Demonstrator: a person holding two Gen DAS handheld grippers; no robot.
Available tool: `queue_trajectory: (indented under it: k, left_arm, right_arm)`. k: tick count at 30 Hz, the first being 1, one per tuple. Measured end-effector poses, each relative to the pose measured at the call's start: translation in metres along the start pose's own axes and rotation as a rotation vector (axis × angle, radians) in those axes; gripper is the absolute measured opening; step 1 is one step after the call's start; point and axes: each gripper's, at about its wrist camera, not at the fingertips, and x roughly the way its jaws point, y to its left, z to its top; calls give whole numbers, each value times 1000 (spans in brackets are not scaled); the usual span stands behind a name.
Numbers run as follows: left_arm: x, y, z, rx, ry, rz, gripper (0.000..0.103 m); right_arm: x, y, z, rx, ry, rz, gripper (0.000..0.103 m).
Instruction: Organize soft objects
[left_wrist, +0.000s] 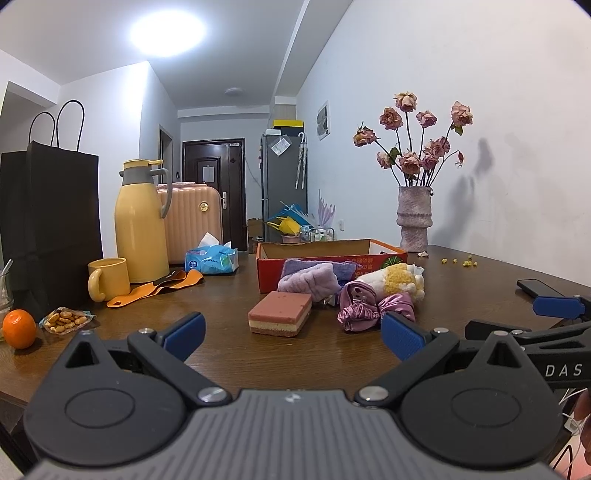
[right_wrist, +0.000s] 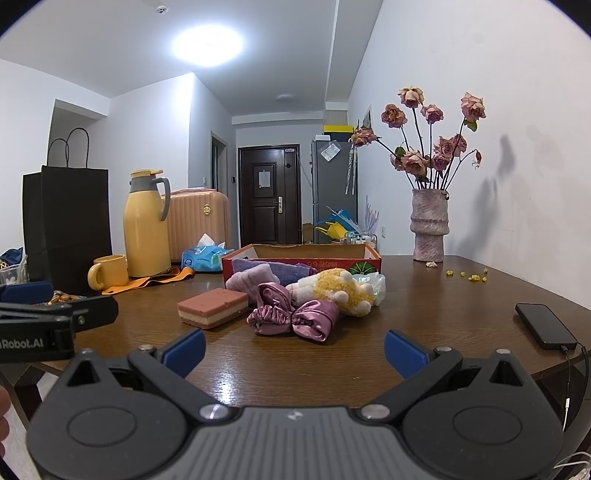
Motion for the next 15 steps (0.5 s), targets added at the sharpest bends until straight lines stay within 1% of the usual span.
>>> queue_trajectory:
  k: [11,15]
  left_arm:
    - [2,3,-1,-8,12,8,103]
    - [5,3,0,-3,30,4,103]
  right_arm:
    - [1,0,-1,0,5,1,103]
    - [3,1,-1,0,9,2,103]
